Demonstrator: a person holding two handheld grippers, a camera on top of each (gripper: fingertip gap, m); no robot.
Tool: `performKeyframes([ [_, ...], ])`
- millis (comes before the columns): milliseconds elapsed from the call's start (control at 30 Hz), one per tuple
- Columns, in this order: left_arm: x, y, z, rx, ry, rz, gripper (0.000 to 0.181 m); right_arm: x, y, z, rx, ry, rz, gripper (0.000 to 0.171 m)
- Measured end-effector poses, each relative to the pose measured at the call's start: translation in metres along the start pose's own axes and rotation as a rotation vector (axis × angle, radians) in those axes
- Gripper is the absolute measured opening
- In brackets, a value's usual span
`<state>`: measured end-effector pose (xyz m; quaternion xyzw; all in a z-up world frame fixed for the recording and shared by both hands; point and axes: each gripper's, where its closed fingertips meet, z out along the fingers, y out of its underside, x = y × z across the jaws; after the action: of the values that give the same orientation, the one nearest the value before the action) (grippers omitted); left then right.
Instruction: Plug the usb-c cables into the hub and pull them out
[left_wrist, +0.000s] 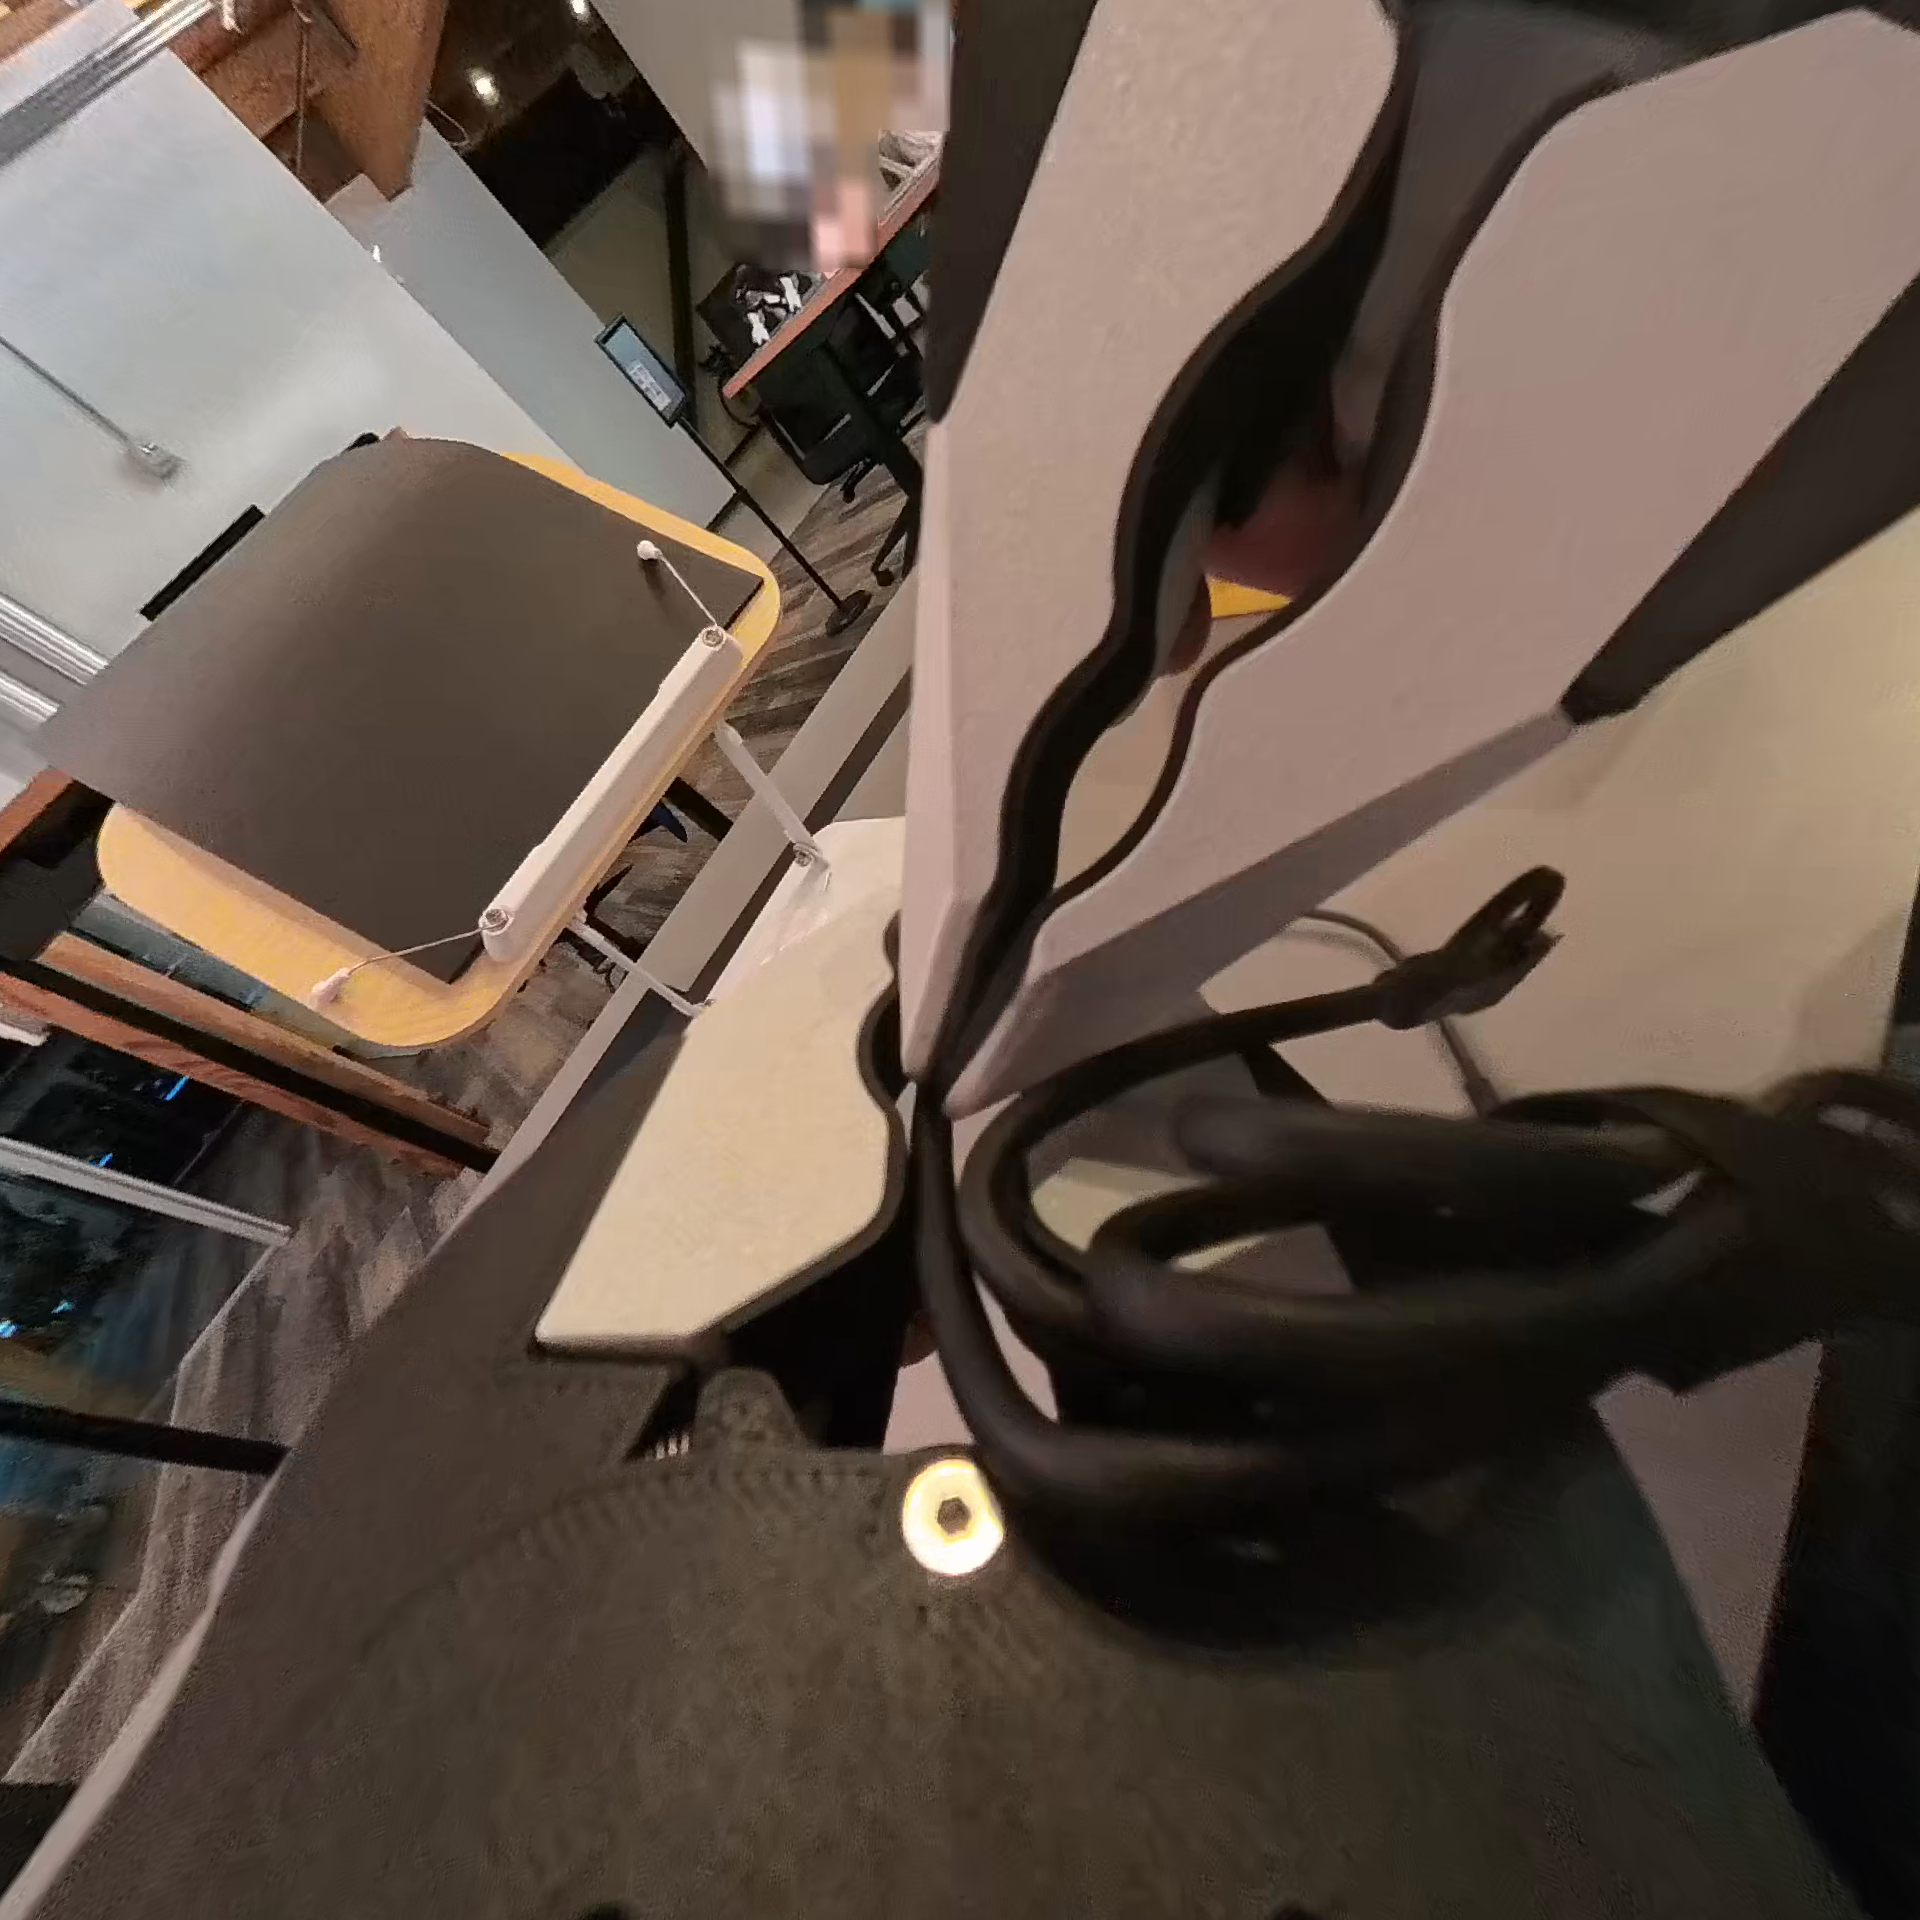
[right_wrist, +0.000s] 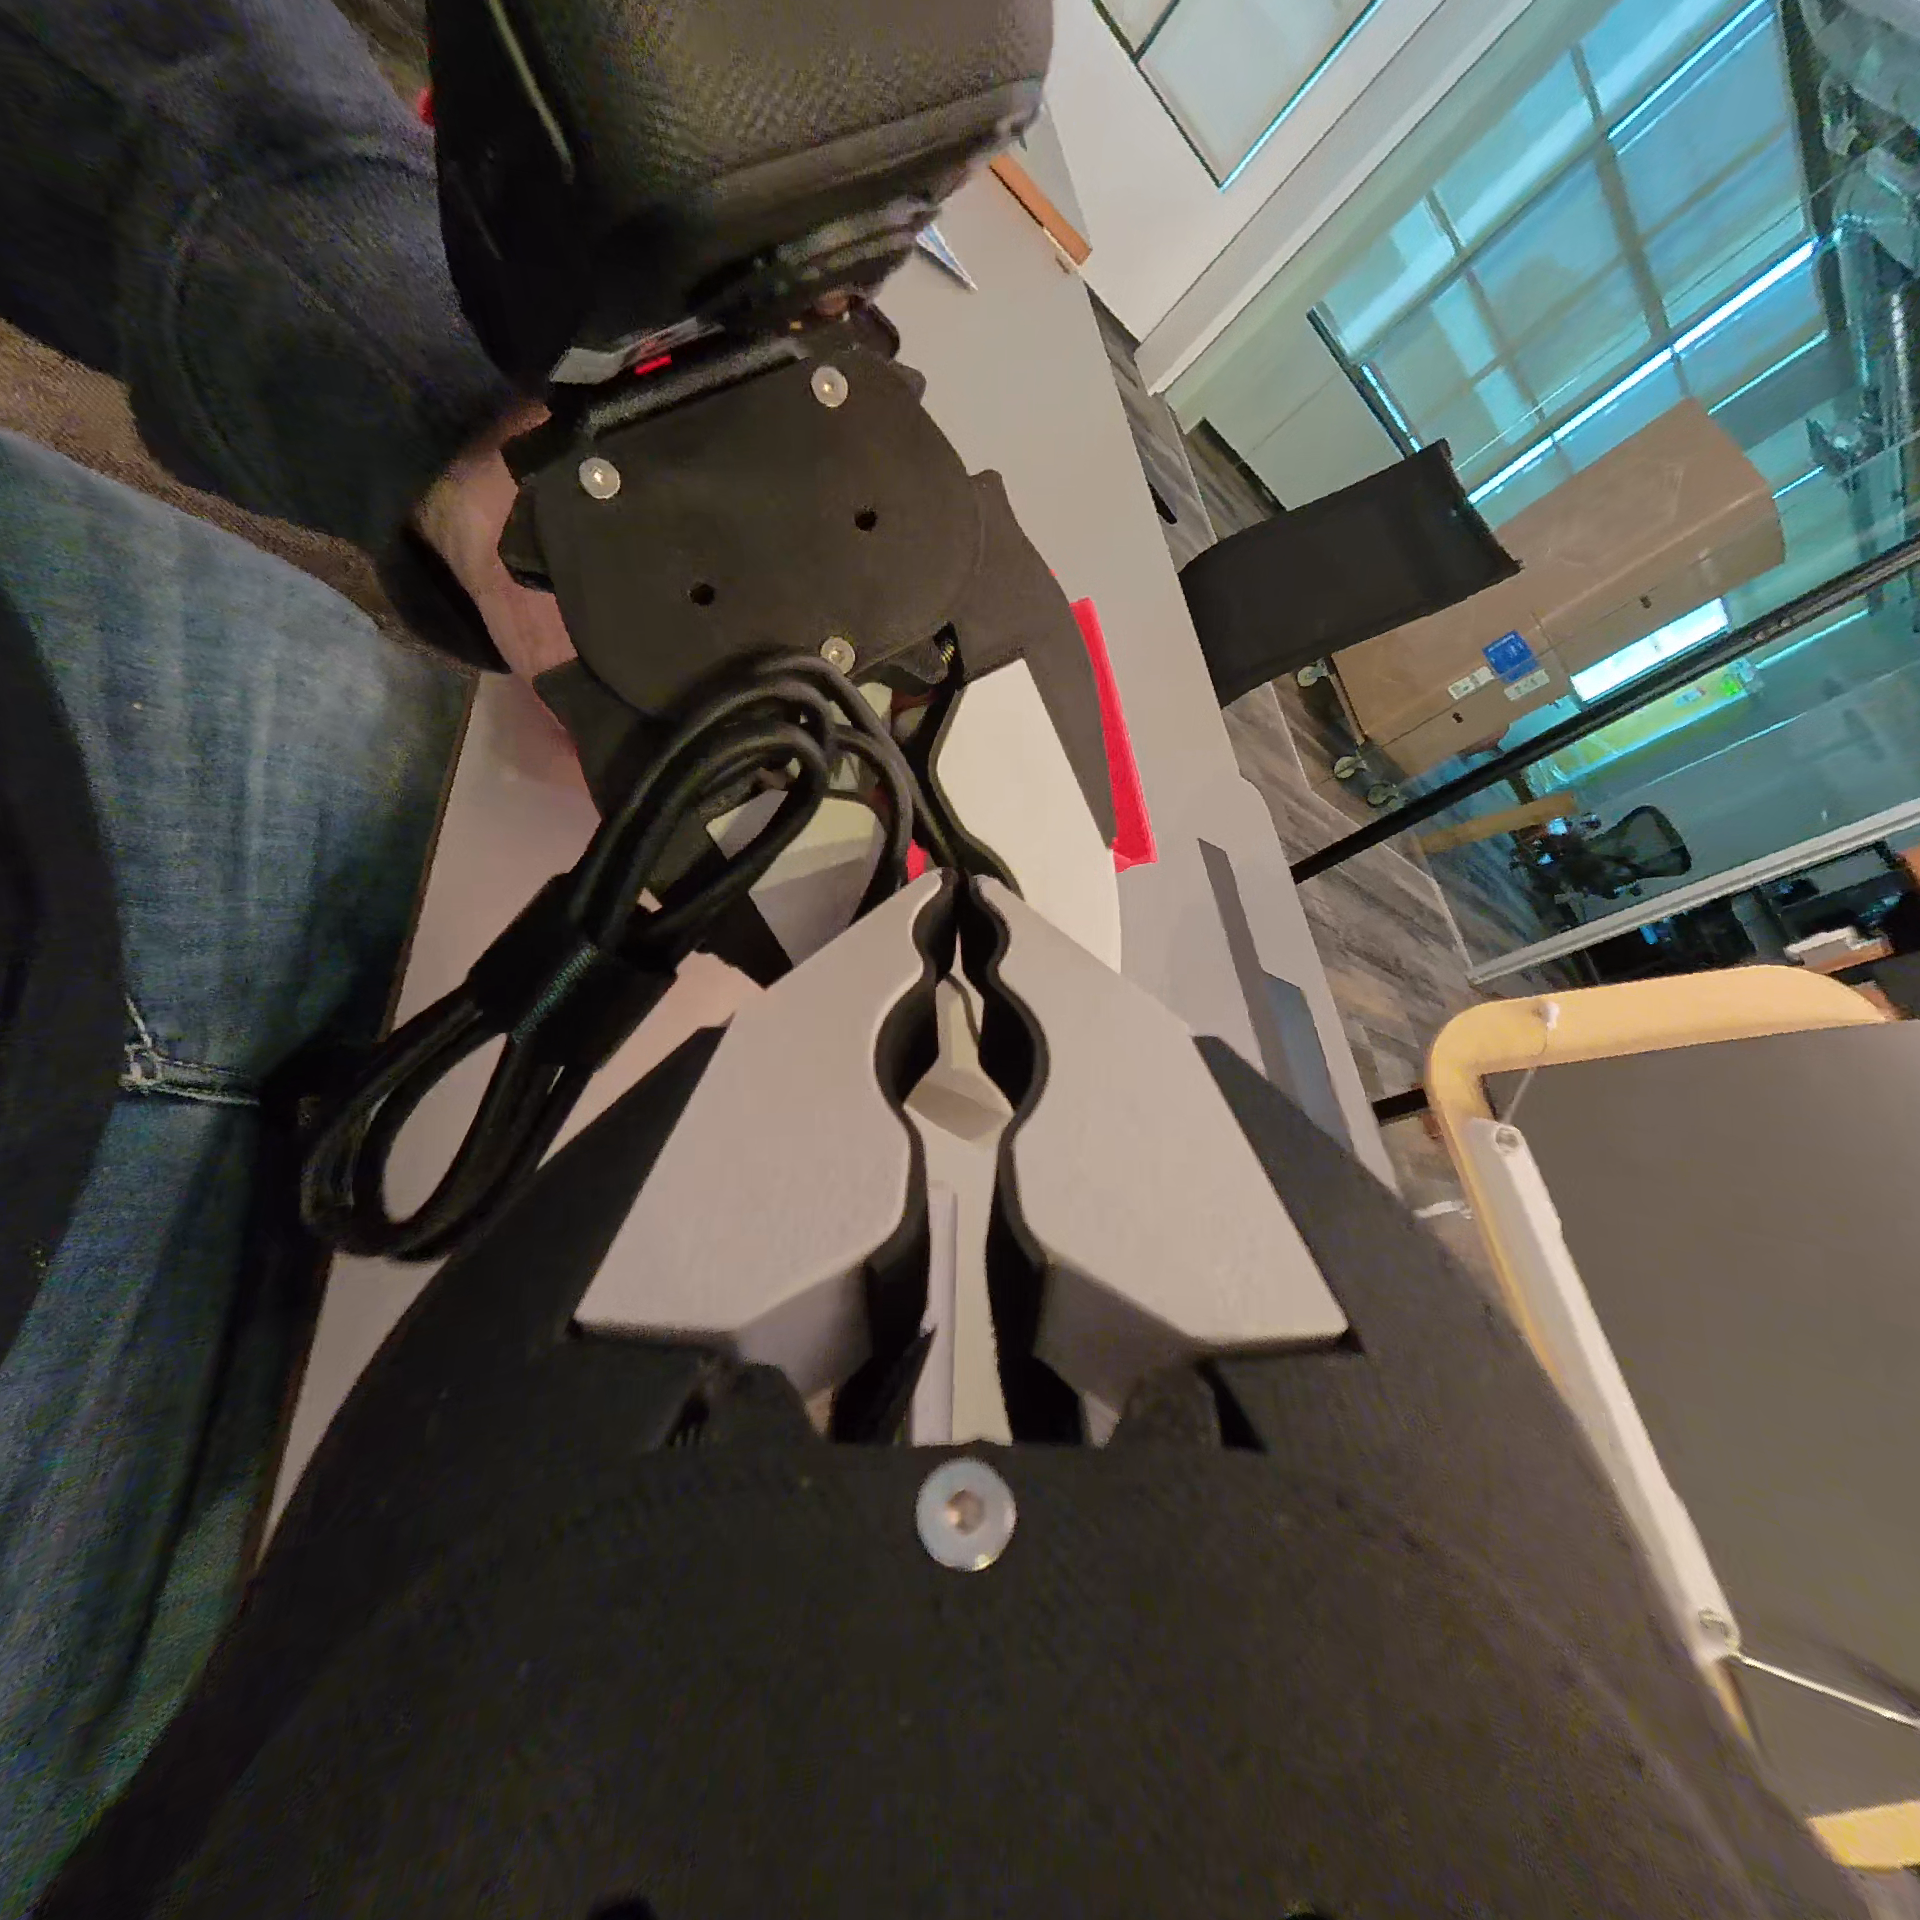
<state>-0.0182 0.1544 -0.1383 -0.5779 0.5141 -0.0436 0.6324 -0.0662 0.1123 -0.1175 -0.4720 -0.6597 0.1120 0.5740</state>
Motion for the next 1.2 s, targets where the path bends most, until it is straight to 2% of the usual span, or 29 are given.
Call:
performKeyframes([
  [267, -0.007, -0.005, -0.002, 0.074, 0.024, -0.166, 0.012, 0.015, -0.001, -0.019, 0.065, -0.004, 0.105, 0.0],
  [433, -0.013, -0.006, -0.006, 0.138, 0.047, -0.23, 0.012, 0.044, 0.023, -0.037, 0.047, 0.089, 0.216, 0.0],
  [633, -0.015, -0.008, -0.008, 0.164, 0.073, -0.26, 0.012, 0.05, 0.067, -0.037, -0.112, 0.166, 0.102, 0.01],
  [767, -0.021, -0.002, -0.009, 0.14, 0.055, -0.253, 0.012, 0.043, 0.102, -0.035, -0.234, 0.161, 0.077, 0.023],
  [867, -0.024, 0.002, -0.008, 0.122, 0.052, -0.256, 0.012, 0.027, 0.138, -0.029, -0.328, 0.077, 0.194, 0.046],
  [967, -0.026, 0.008, -0.007, 0.098, 0.046, -0.258, 0.012, 0.011, 0.174, -0.02, -0.402, 0.016, 0.363, 0.039],
  [1100, -0.026, 0.013, -0.006, 0.077, 0.054, -0.261, 0.012, -0.005, 0.208, -0.005, -0.485, -0.024, 0.456, 0.033],
  [1200, -0.027, 0.015, -0.006, 0.065, 0.054, -0.268, 0.012, -0.01, 0.22, 0.009, -0.535, -0.056, 0.522, 0.043],
])
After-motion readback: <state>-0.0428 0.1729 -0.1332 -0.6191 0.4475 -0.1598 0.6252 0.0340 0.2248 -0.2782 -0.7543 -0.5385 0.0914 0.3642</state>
